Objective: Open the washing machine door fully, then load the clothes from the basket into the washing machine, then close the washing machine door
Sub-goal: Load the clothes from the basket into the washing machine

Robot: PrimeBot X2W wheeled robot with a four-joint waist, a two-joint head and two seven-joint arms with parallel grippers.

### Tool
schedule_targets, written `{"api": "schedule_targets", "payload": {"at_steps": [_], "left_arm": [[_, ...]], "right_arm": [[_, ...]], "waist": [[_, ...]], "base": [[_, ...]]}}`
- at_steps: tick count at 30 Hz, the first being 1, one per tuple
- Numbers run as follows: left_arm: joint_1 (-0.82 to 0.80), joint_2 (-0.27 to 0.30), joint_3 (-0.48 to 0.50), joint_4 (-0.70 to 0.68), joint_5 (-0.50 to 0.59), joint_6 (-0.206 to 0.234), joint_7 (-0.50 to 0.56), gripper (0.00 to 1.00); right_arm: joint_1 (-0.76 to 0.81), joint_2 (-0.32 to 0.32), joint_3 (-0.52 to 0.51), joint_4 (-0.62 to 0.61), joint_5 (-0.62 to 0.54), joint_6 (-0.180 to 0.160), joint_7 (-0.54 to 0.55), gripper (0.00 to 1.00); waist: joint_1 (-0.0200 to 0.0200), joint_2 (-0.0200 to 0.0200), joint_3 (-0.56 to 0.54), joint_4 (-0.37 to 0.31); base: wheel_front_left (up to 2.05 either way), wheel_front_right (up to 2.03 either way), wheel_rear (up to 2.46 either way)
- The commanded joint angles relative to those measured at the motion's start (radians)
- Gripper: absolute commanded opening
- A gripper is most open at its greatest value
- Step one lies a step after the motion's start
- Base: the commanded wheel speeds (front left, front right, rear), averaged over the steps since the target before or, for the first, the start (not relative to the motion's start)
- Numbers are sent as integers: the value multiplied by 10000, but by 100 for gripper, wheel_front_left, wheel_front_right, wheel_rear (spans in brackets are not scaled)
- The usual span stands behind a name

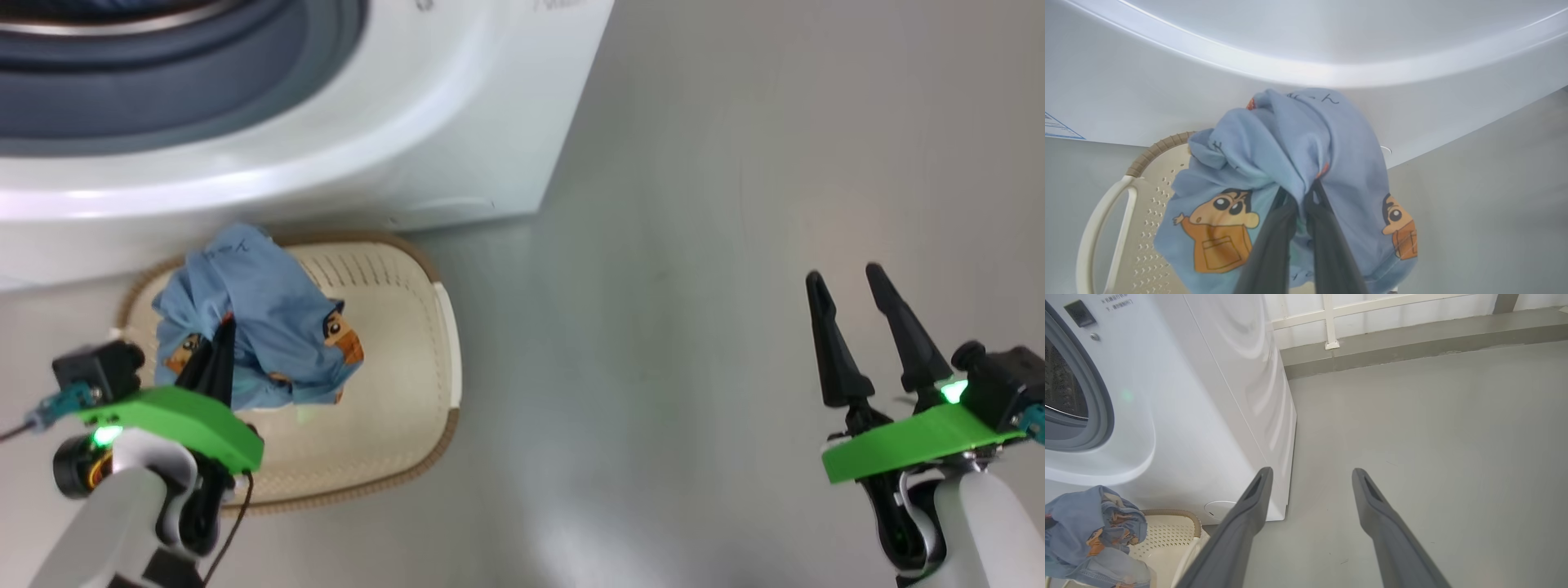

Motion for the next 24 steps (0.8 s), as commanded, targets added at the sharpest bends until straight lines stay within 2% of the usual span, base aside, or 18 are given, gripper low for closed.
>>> {"api": "schedule_targets", "payload": {"at_steps": [1, 12, 24], "left_arm": [[468, 245, 776, -514, 550, -15, -108, 0], [2405, -301, 3103, -2982, 3240, -15, -108, 0], [4517, -818, 4657, -5464, 4617, -15, -108, 0]], "right_arm": [[403, -148, 150, -131, 161, 27, -48, 100], [1284, -417, 50, 50, 257, 27, -48, 100], [2107, -579, 7, 72, 318, 27, -48, 100]], "waist": [[0, 0, -1026, 364], [0, 0, -2474, 530], [0, 0, -3565, 502]], "base": [[0, 0, 0], [0, 0, 0], [0, 0, 0]]}}
